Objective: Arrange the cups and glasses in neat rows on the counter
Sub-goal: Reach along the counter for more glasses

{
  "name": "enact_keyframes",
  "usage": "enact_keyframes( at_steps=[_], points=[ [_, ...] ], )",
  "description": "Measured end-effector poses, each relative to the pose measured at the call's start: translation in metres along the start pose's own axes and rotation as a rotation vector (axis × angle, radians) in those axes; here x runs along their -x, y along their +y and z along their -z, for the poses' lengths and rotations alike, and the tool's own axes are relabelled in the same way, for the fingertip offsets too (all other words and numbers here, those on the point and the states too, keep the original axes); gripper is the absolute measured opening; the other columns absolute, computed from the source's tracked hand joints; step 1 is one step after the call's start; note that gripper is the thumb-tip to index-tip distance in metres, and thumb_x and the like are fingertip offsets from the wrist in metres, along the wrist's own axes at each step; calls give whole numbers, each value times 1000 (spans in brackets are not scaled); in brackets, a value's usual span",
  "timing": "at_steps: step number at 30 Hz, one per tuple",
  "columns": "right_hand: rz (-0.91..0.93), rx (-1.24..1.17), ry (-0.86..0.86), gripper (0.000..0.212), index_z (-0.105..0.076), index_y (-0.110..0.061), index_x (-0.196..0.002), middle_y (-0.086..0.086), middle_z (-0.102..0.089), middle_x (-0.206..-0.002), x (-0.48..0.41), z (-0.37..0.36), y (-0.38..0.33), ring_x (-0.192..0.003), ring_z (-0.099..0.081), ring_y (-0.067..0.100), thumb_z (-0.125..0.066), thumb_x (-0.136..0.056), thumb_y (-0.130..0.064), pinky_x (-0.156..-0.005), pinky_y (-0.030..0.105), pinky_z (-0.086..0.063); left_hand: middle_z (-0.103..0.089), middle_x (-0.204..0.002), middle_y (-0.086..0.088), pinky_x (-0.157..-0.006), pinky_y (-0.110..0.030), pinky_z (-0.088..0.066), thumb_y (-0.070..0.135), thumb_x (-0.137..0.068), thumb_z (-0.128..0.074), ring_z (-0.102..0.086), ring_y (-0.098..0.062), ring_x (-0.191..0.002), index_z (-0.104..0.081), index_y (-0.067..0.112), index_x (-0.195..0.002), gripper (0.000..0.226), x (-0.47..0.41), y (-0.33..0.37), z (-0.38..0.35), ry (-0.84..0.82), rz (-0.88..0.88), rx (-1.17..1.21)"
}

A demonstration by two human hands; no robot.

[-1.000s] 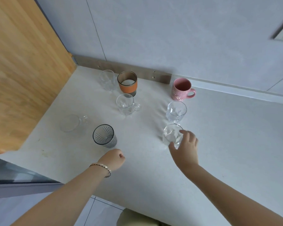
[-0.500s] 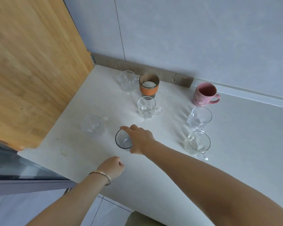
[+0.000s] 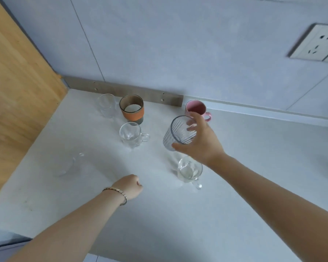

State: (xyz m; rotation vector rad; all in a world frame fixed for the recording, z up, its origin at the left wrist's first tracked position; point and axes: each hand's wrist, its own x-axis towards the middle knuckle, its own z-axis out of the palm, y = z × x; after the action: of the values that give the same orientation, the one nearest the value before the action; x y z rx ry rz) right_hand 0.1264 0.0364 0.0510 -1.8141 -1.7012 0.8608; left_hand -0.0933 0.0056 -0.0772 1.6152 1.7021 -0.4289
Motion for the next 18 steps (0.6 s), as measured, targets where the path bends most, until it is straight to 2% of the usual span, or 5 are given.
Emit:
enact_keyframes(
  at_steps=[3, 5, 11, 15, 18],
  points=[
    [-95, 57, 141, 88, -37, -18, -139, 0, -50, -128, -15, 51, 33, -108, -56, 14, -83, -65, -27, -96, 32, -44, -39, -67, -2, -55, -28, -24, 15, -84, -41, -37, -23, -71, -29, 21, -56, 31, -9, 31, 6, 0, -25, -19],
    [-187, 97, 186, 86, -37, -17, -139, 2, -50, -131, -27, 71, 62, -113, -57, 19, -82, -66, -25, -94, 32, -44, -42, -69, -4, -54, -28, -25, 15, -86, -41, -39, -23, -71, -30, 19, -56, 32, -15, 49, 10, 14, -29, -18],
    [-491, 157, 185, 86, -35, -14, -140, 7, -45, -139, -64, 87, 138, -124, -52, 26, -81, -68, -22, -98, 33, -42, -53, -83, -1, -71, -24, -37, 19, -88, -41, -49, -21, -81, -42, 19, -65, 23, -33, 77, 19, 15, -3, 2],
    [-512, 108, 159, 89, -32, -13, -142, 9, -43, -141, -94, 76, 159, -126, -50, 27, -81, -68, -21, -99, 35, -42, -62, -91, -3, -79, -31, -47, 18, -86, -42, -53, -22, -82, -50, 17, -74, 15, -45, 78, 22, 23, 21, 4],
    [-498, 74, 160, 89, -32, -12, -142, 8, -42, -141, -117, 66, 162, -125, -51, 27, -81, -68, -19, -98, 34, -43, -62, -96, -2, -84, -29, -47, 19, -87, -42, -59, -22, -91, -54, 17, -84, 12, -51, 77, 23, 37, 35, 9]
  ],
)
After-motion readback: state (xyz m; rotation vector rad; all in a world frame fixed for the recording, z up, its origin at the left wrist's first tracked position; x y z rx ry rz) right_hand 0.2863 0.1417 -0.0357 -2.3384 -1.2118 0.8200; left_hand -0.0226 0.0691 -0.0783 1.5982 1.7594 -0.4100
